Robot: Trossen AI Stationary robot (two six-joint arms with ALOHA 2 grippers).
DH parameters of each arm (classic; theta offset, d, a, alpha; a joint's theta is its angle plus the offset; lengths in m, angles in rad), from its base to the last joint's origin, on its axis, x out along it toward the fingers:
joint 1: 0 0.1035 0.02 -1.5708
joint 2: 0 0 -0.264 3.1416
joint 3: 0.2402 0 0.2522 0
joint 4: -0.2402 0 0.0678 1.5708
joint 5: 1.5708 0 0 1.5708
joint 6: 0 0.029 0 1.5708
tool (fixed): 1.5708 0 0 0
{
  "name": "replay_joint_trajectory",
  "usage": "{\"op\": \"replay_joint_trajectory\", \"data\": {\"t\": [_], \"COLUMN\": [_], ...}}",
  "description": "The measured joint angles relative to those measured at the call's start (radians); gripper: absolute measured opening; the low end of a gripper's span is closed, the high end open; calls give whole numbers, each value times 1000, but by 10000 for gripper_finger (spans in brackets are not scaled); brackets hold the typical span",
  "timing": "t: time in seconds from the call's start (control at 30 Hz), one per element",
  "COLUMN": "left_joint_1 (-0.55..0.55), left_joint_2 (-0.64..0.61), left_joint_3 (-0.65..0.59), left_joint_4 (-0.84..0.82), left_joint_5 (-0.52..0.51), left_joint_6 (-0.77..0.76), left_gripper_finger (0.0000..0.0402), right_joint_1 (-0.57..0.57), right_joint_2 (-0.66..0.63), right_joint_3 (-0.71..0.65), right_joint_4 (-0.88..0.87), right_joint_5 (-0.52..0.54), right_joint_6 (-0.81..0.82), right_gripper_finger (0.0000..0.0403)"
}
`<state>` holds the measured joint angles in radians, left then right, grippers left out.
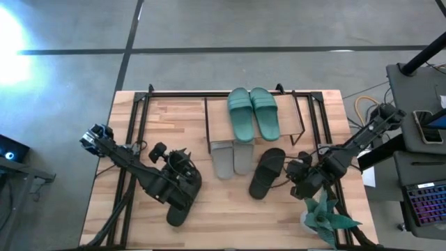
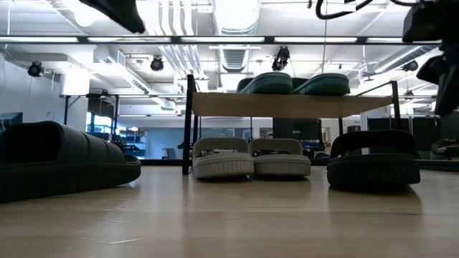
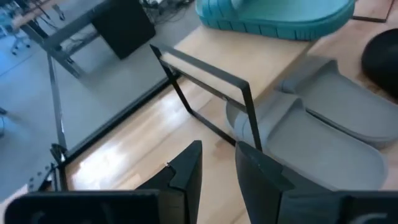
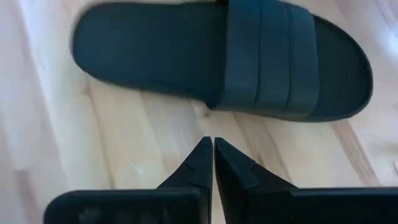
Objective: Pick and place slides into the shelf
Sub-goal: Put the left black slide under the shelf
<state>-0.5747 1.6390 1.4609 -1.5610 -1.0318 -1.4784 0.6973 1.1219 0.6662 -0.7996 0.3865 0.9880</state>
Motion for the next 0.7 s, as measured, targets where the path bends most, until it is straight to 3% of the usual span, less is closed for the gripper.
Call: {"op": "replay_joint_trajectory", "data": {"t": [0.23,0.5,0.7], "left_joint_1": [0,-1,3], "left_joint_2": [-21,-37,-37], "left_joint_3": [19,19,14], "left_joint_4": [-11,-10,-10], "left_joint_5": [-6,19,5], "left_joint_6": [51,54,78], "left_gripper_finger": [81,81,81], "right_joint_1": [0,0,-25], "right_joint_2": [94,200,251], "right_joint_3": [-21,-38,-38], "right_joint_4": [-1,1,8], "right_joint_5": [86,88,150], "right_joint_6": [-2,49,89], "right_gripper_finger": [9,9,9]}}
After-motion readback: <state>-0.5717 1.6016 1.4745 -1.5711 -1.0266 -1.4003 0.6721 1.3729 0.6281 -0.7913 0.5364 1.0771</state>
